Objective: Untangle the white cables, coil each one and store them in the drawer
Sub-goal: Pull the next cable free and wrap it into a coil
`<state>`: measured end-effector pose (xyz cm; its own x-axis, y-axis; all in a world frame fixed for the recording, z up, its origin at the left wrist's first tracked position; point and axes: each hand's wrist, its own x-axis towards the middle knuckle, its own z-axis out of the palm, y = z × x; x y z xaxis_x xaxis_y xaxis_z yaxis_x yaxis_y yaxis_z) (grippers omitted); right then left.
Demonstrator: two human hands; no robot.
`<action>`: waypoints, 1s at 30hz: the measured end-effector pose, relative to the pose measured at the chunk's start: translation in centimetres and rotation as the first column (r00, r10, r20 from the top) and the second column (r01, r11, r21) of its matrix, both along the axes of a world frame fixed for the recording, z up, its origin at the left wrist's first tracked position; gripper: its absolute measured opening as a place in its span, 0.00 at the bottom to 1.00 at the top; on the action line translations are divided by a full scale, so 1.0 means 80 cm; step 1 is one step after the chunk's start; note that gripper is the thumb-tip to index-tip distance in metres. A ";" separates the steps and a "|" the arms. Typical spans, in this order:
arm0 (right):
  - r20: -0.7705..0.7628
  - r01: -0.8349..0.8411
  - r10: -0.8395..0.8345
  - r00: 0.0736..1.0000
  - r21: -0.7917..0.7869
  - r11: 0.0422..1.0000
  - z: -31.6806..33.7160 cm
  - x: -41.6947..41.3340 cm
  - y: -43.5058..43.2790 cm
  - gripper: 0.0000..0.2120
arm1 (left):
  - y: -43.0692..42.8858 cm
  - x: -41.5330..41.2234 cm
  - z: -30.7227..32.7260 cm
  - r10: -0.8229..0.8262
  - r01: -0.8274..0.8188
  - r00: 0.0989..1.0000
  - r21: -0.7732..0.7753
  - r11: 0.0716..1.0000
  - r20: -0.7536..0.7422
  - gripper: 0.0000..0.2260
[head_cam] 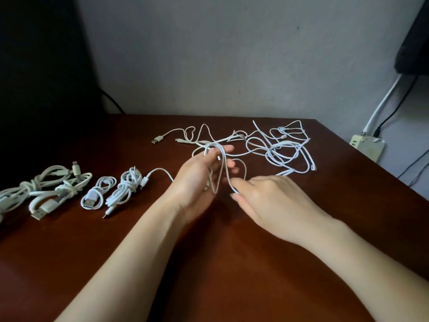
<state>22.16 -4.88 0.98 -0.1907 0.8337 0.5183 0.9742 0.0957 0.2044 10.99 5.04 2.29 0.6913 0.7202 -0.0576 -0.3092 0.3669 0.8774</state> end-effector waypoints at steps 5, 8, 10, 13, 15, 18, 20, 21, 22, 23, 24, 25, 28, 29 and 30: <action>-0.001 -0.040 0.040 0.999 0.079 0.996 0.004 0.009 0.002 0.13 | 0.004 -0.003 0.002 0.006 -0.002 0.996 -0.050 0.999 0.092 0.13; -0.061 -0.043 0.051 0.997 0.135 0.990 0.007 0.016 0.000 0.14 | 0.008 -0.007 0.004 0.006 0.021 0.981 -0.133 0.991 0.195 0.10; -0.098 -0.036 0.053 0.994 0.169 0.985 0.008 0.020 0.001 0.13 | 0.011 -0.010 0.006 0.025 0.022 0.966 -0.180 0.983 0.258 0.09; -0.200 -0.022 0.057 0.978 0.171 0.985 0.005 0.026 0.005 0.13 | 0.015 -0.014 0.007 0.066 -0.003 0.948 -0.201 0.980 0.311 0.10; -0.338 -0.036 0.084 0.937 0.144 0.989 0.002 0.030 0.006 0.13 | 0.016 -0.015 0.007 0.094 -0.018 0.936 -0.221 0.975 0.339 0.10; -0.576 -0.047 0.076 0.814 0.065 0.997 0.000 0.035 0.007 0.12 | 0.019 -0.016 0.006 0.137 -0.036 0.919 -0.266 0.963 0.371 0.10; -0.782 -0.077 0.067 0.620 0.024 0.997 0.001 0.036 0.007 0.15 | 0.022 -0.018 0.006 0.172 -0.052 0.905 -0.299 0.953 0.390 0.10; -0.865 -0.102 0.065 0.498 0.016 0.995 0.002 0.036 0.007 0.15 | 0.024 -0.019 0.006 0.196 -0.060 0.893 -0.325 0.944 0.405 0.10; -0.914 -0.123 0.065 0.401 0.016 0.992 0.003 0.036 0.007 0.15 | 0.027 -0.020 0.005 0.226 -0.070 0.880 -0.356 0.932 0.419 0.10; -0.935 -0.133 0.062 0.349 0.016 0.991 0.005 0.036 0.007 0.14 | 0.030 -0.022 0.003 0.259 -0.084 0.866 -0.386 0.919 0.427 0.10; -0.946 -0.144 0.062 0.319 0.017 0.989 0.006 0.035 0.006 0.14 | 0.032 -0.023 0.001 0.288 -0.098 0.855 -0.411 0.906 0.431 0.10; -0.954 -0.159 0.068 0.291 0.022 0.987 0.007 0.033 0.006 0.15 | 0.035 -0.023 -0.001 0.311 -0.112 0.849 -0.430 0.896 0.428 0.10; -0.973 -0.210 0.093 0.211 0.048 0.976 0.010 0.025 0.007 0.15 | 0.035 -0.022 -0.005 0.333 -0.147 0.860 -0.437 0.887 0.386 0.10; -0.973 -0.227 0.101 0.207 0.053 0.972 0.010 0.023 0.007 0.15 | 0.034 -0.021 -0.005 0.327 -0.155 0.870 -0.426 0.891 0.368 0.10; -0.972 -0.242 0.110 0.206 0.058 0.968 0.010 0.021 0.008 0.14 | 0.032 -0.019 -0.005 0.318 -0.162 0.882 -0.410 0.898 0.347 0.09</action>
<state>23.81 -4.25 1.76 0.2500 0.9022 0.3513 0.3712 0.2458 -0.8954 9.43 7.59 1.89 0.5187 0.8486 -0.1036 -0.7200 0.4990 0.4823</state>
